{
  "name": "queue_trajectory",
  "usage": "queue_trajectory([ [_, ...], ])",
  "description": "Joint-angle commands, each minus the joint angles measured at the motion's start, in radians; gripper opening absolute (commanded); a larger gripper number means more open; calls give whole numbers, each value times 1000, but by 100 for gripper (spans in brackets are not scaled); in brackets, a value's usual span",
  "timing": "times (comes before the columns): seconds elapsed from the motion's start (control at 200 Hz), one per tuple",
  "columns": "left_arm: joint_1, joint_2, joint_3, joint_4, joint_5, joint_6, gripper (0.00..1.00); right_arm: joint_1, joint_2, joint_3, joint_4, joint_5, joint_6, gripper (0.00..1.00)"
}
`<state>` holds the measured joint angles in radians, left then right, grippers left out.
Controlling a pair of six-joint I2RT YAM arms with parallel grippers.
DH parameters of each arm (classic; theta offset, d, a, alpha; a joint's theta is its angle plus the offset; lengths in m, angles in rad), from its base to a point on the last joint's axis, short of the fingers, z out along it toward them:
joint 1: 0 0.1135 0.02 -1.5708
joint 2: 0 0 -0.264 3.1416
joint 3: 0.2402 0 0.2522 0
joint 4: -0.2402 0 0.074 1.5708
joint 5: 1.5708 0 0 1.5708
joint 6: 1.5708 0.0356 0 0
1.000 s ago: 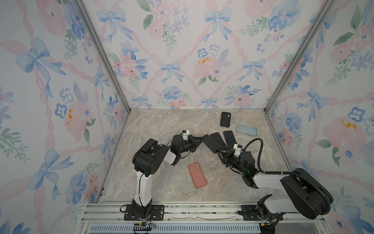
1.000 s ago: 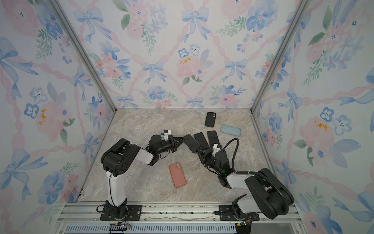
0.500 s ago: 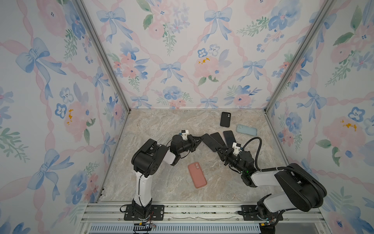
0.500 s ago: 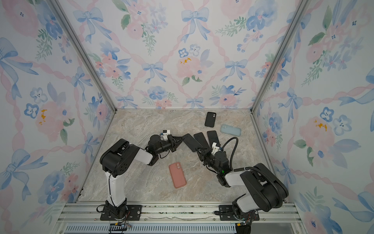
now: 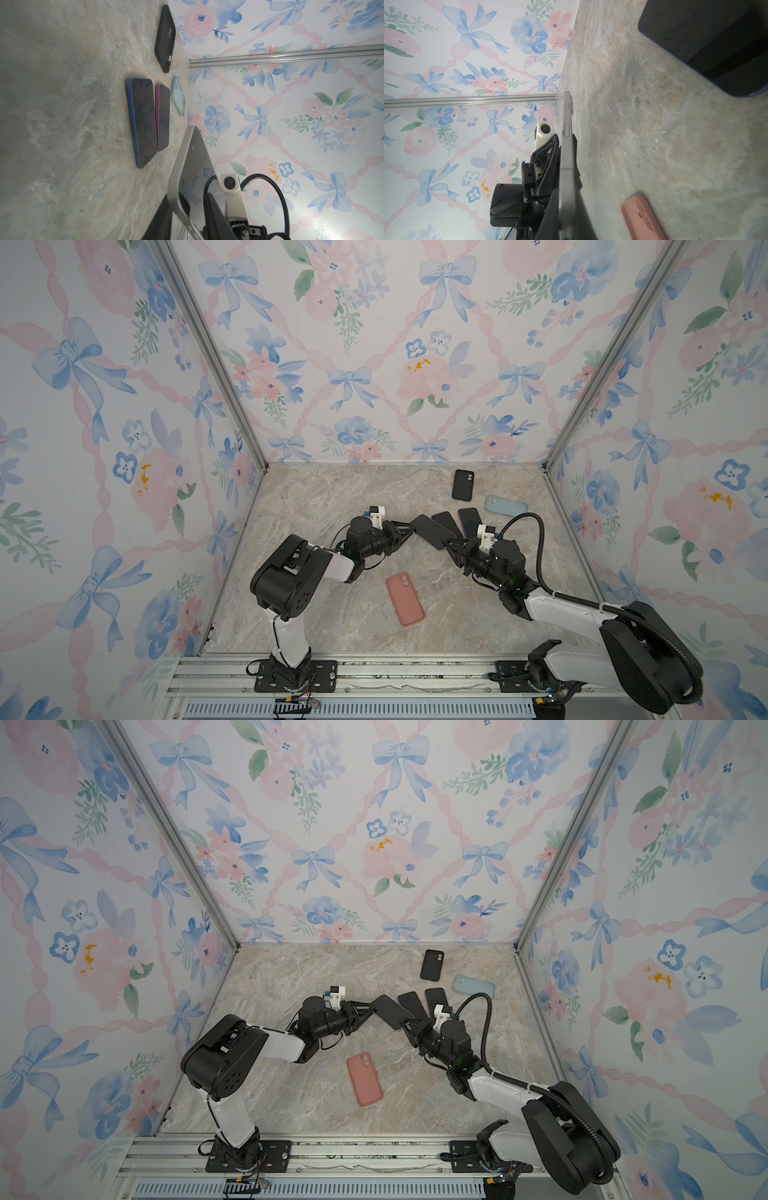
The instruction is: Put the phone into the phone case
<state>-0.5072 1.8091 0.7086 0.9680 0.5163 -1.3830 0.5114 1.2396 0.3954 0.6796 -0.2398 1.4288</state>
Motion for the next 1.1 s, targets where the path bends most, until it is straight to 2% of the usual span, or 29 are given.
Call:
queue_trajectory([
  [0.0,9,-65,-11,-210,-16,202,32,-6,-52,55,-196,-13,-104,0],
  [0.14,21,-162,-8,-459,-71,389,35,-9,-78,61,-245,-32,-133,0],
  [0.255,8,-228,80,-755,-154,574,40,15,-99,94,-331,-27,-181,0],
  [0.355,-27,-246,118,-938,-259,687,45,24,-116,94,-349,-24,-199,0],
  [0.515,-92,-194,209,-1158,-350,830,50,44,-159,117,-448,-1,-269,0],
  [0.685,-144,-152,261,-1277,-413,908,52,52,-203,123,-526,13,-312,0],
  [0.79,-162,-129,290,-1320,-373,951,58,52,-211,121,-543,10,-324,0],
  [0.98,-168,-99,324,-1419,-360,1030,58,54,-230,116,-563,25,-341,0],
  [1.095,-183,-75,354,-1462,-405,1065,58,54,-216,117,-552,19,-345,0],
])
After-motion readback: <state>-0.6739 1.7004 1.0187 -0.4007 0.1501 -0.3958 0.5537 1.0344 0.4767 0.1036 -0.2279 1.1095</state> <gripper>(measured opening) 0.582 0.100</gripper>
